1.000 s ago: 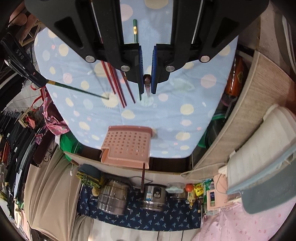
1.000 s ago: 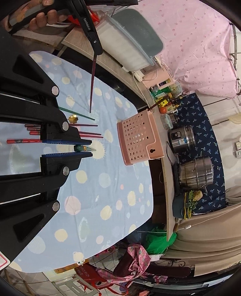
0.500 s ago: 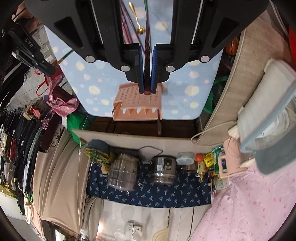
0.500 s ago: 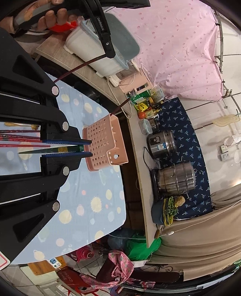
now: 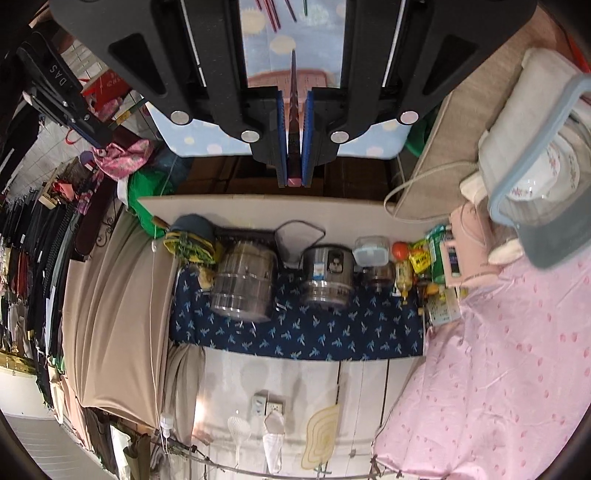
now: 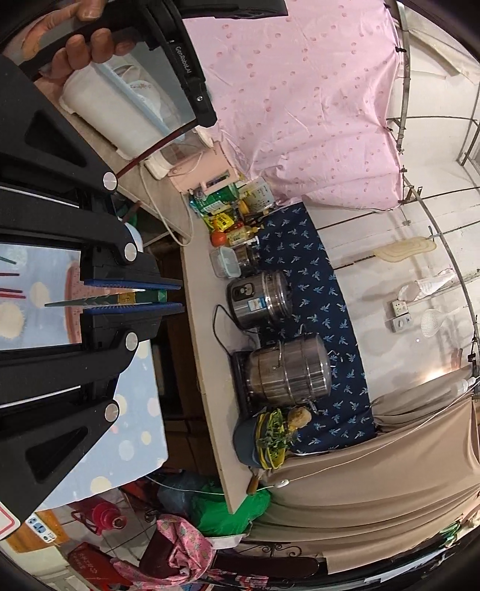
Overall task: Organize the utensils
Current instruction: 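Lift both chopsticks and lower them into the pink basket, then open both grippers to release the chopsticks into the basket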
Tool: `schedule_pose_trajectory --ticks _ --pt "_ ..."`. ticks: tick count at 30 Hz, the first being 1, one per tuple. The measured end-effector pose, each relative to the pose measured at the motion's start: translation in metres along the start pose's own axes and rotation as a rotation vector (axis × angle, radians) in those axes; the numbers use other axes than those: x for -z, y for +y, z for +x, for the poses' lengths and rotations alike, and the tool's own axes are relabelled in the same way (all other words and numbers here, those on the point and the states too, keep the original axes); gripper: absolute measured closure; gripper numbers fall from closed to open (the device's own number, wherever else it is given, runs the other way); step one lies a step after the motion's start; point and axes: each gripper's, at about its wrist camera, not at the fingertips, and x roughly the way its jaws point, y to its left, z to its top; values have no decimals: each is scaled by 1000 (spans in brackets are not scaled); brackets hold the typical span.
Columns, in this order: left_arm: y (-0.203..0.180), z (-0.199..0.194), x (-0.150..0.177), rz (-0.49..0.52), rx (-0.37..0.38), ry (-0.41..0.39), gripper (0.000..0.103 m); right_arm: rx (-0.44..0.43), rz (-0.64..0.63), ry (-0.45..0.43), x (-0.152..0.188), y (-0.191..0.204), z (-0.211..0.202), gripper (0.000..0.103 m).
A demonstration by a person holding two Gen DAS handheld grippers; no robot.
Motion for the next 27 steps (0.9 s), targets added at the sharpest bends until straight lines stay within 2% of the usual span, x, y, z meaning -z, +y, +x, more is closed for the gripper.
schedule_pose_trajectory --ticks 6,13,19,23,27 --pt "-7 30 -28 17 -34 -34 96 -8 -17 -44 -45 9 37 96" --pt "-6 62 -42 29 -67 -47 96 6 -47 -62 -69 18 76 96" --pt "0 90 -38 24 -76 -26 96 7 -55 -35 -67 22 110 96" --pt "3 107 -28 24 -77 -23 96 2 -49 3 -52 20 133 96" --pt "7 128 -14 22 -79 18 96 9 -52 48 -31 15 153 96"
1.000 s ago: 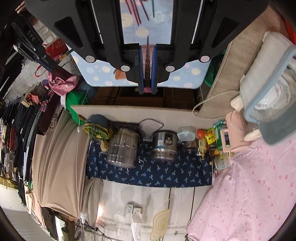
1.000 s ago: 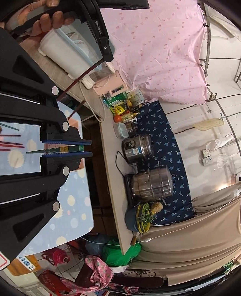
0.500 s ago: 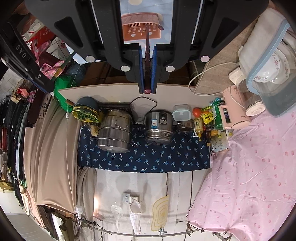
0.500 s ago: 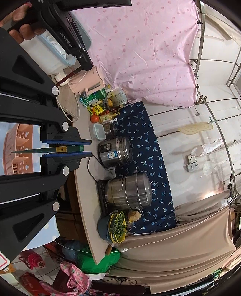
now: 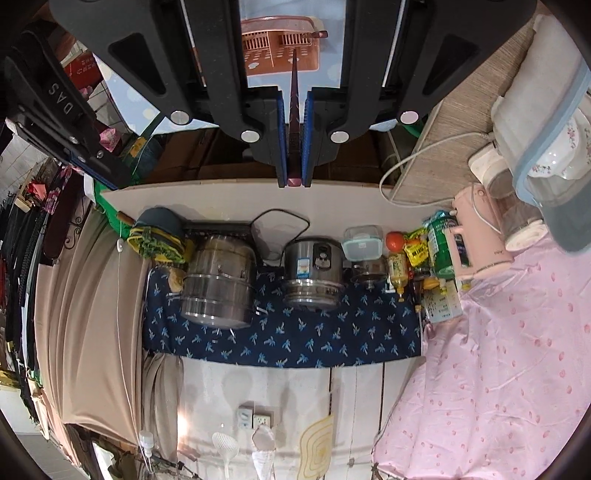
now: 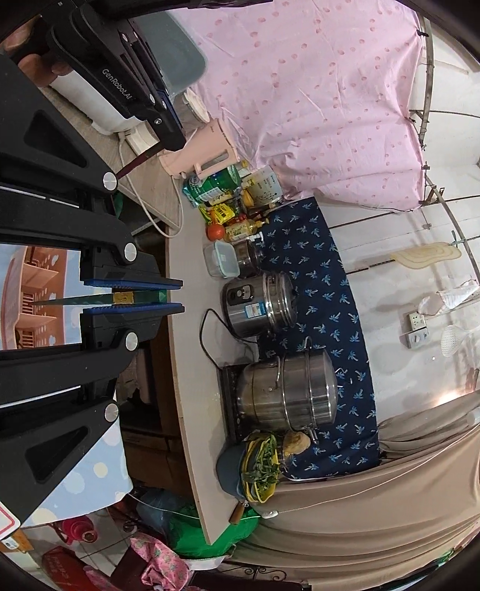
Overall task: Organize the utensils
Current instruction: 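Open both grippers to release the chopsticks into the basket, then move both open grippers back over the remaining utensils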
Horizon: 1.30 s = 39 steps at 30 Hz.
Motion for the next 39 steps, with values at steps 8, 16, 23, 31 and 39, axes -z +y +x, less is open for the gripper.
schedule_pose_trajectory --ticks 8,16,23,31,39 --pt "3 26 32 -13 19 60 96 23 -2 85 42 -10 23 91" --pt "5 3 38 -9 -1 23 62 19 16 45 43 -17 -11 68" --pt "12 -46 62 1 -9 26 46 14 27 43 69 -24 -70 59" --pt "31 -95 137 13 -10 128 34 56 8 149 154 -27 -133 49" --pt "42 -118 256 35 -38 319 34 80 41 357 274 -33 -177 49"
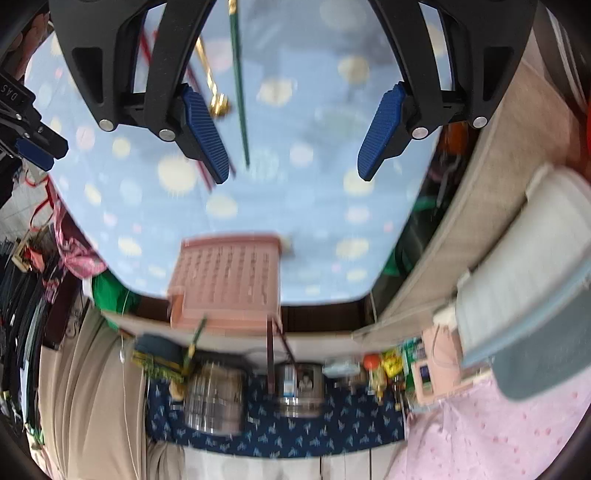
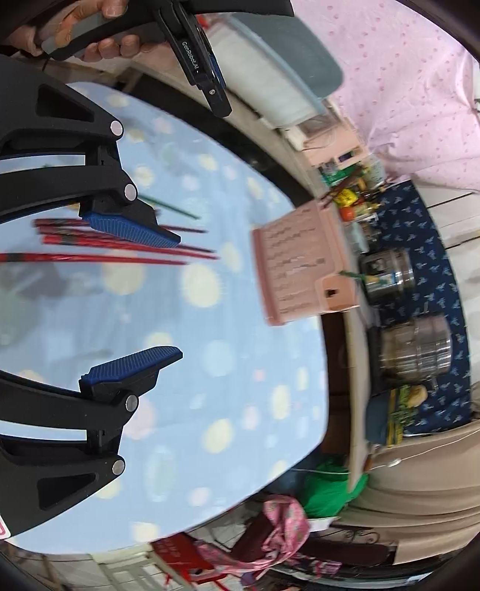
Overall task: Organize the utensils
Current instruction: 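Move both open grippers back over the remaining utensils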
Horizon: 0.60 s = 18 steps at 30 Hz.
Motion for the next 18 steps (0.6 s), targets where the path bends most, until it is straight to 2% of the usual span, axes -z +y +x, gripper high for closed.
schedule_pose_trajectory --ticks 2,8,18 --pt "-1 2 23 11 -15 27 34 10 1 36 25 -1 1 49" --pt "-7 1 77 8 4 89 34 27 -35 110 83 12 1 49" --pt "-35 1 126 61 39 153 34 16 -78 169 121 35 9 50"
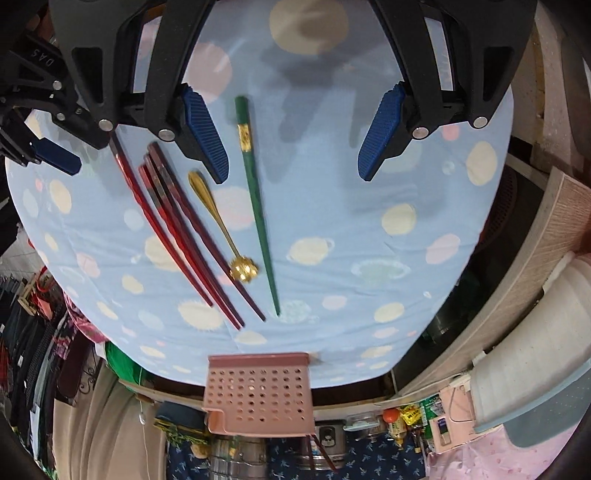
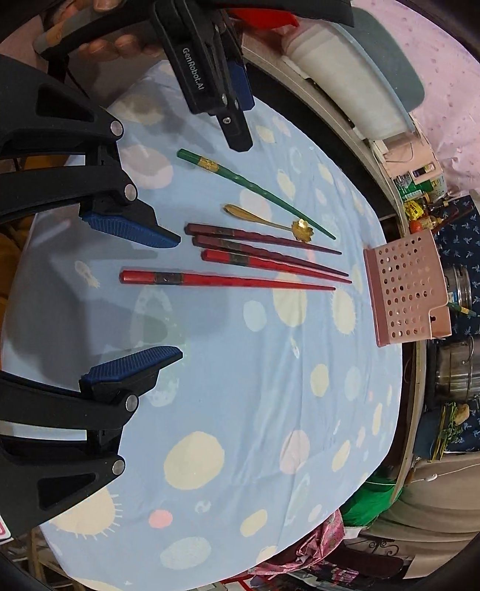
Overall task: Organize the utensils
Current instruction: 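Move both open grippers back over the remaining utensils, then grasp the green chopstick with the left gripper while the right gripper grasps the bright red chopstick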
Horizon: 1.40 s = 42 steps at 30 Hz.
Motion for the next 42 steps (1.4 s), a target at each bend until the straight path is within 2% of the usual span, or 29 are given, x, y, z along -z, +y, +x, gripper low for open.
schedule_pose_trajectory --ticks 3,6,8,14,16,20,22,25,27,30,36,42 --pt "-5 4 8 8 16 21 34 12 -28 -2 3 7 1 53" --pt "-8 6 14 13 26 31 34 26 -47 7 4 10 5 63" --pt "-8 7 16 11 31 34 34 27 -50 18 5 11 9 74" --pt "-9 11 18 11 37 48 34 43 -75 16 6 15 11 82" --pt "-10 13 19 14 43 55 38 51 -91 15 7 17 12 84" --pt "-12 20 22 14 61 91 53 54 -98 14 7 18 12 88" --pt "-13 20 24 14 65 92 57 54 -94 14 7 18 12 90" --pt "-14 19 24 20 74 90 70 52 -92 14 8 18 12 93" --pt "-13 19 24 18 82 89 82 48 -94 16 9 17 12 95" --pt "-13 18 25 11 103 94 95 42 -92 20 9 16 11 96" --pt "-10 15 25 -2 117 108 96 19 -61 27 8 12 5 96" --pt "-5 0 19 -25 115 88 96 16 -43 0 1 9 -11 96"
